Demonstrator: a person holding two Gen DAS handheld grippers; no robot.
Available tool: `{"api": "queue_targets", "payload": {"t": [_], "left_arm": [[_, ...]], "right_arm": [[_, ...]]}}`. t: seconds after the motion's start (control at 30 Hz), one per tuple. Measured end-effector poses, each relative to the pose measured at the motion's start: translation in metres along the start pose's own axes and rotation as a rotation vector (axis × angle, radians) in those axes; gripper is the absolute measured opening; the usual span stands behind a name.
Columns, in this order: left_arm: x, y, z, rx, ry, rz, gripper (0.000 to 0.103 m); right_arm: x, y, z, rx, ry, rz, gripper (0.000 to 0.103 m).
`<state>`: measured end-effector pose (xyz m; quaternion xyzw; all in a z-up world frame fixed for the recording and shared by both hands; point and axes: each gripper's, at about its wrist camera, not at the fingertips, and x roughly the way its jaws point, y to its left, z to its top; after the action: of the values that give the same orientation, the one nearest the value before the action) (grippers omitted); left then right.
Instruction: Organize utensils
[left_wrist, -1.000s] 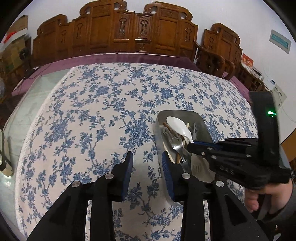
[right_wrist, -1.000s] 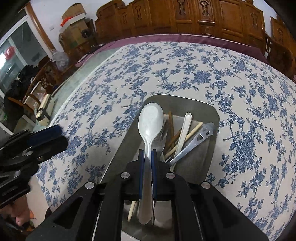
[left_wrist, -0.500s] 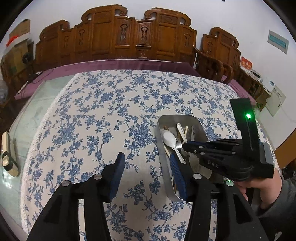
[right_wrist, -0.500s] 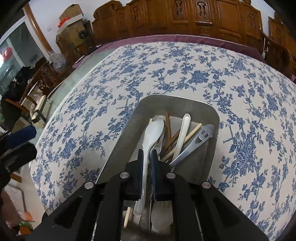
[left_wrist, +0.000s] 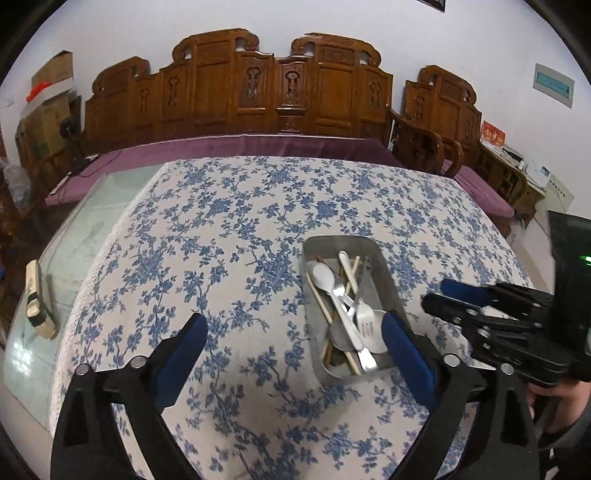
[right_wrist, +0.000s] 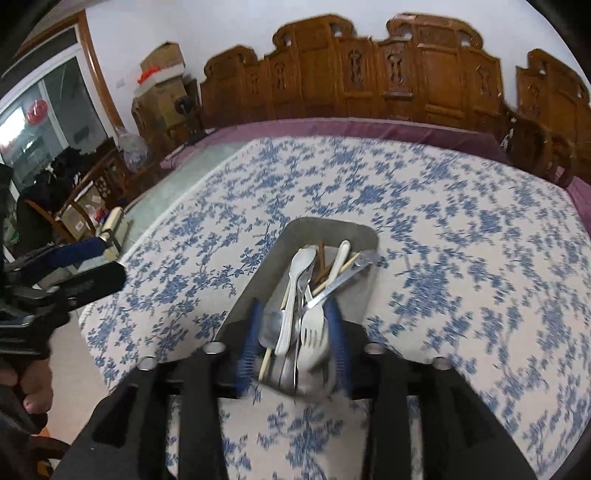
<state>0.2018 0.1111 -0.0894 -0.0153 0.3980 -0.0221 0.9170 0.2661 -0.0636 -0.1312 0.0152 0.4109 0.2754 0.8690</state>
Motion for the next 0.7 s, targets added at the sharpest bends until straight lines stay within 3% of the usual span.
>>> {"api": "queue_targets", "payload": {"t": [0.2,0.3,0.7], "left_arm": [[-0.030,-0.030,-0.008,0.022,-0.041,0.001,0.095],[-0.043,-0.044,-0.015,0.019,-0.064,0.004,0.095],[-0.084,-0.093,-0.032,0.044,-0.120,-0.017,0.095]], "right_arm": [[-0.062,-0.001,-0.023,-0.001,-0.084,-0.047,0.089],[-0.092,-0.006,-0.037,0.009,-0.129,-0.070,0.098],[-0.175,-0.021,-0.074,0.069,-0.229,-0.196,0.100]]}}
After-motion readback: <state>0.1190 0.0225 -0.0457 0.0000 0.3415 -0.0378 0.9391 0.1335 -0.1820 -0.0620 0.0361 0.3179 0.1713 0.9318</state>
